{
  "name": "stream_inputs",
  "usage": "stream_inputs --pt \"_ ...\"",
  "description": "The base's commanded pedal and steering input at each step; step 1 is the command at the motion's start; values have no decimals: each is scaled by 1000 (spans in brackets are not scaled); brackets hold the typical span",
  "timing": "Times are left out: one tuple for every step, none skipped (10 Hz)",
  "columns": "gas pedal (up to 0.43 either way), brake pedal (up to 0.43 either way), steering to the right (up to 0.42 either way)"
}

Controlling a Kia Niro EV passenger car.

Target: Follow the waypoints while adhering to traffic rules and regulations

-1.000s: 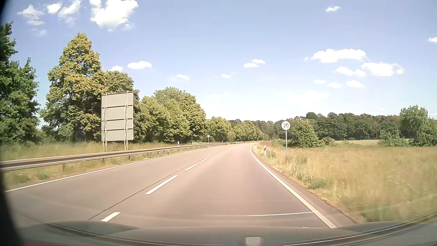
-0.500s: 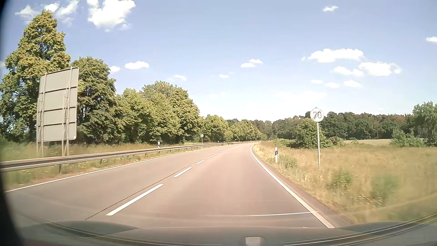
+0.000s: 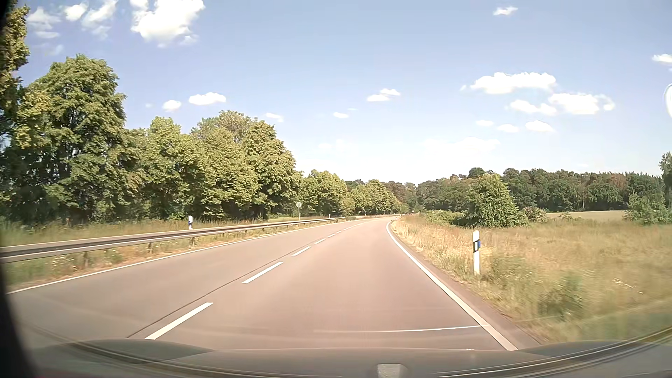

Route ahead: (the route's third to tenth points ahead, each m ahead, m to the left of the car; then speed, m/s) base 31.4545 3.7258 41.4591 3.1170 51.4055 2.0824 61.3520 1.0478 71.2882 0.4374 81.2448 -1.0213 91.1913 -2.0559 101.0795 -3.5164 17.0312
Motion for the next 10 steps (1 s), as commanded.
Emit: stream_inputs --pt "228 30 4" --pt "228 30 3" --pt "228 30 4" --pt "228 30 4" --pt "228 30 4" --pt "228 30 4" --pt "228 30 5" --pt "228 30 5" --pt "228 30 5" --pt "228 30 5"
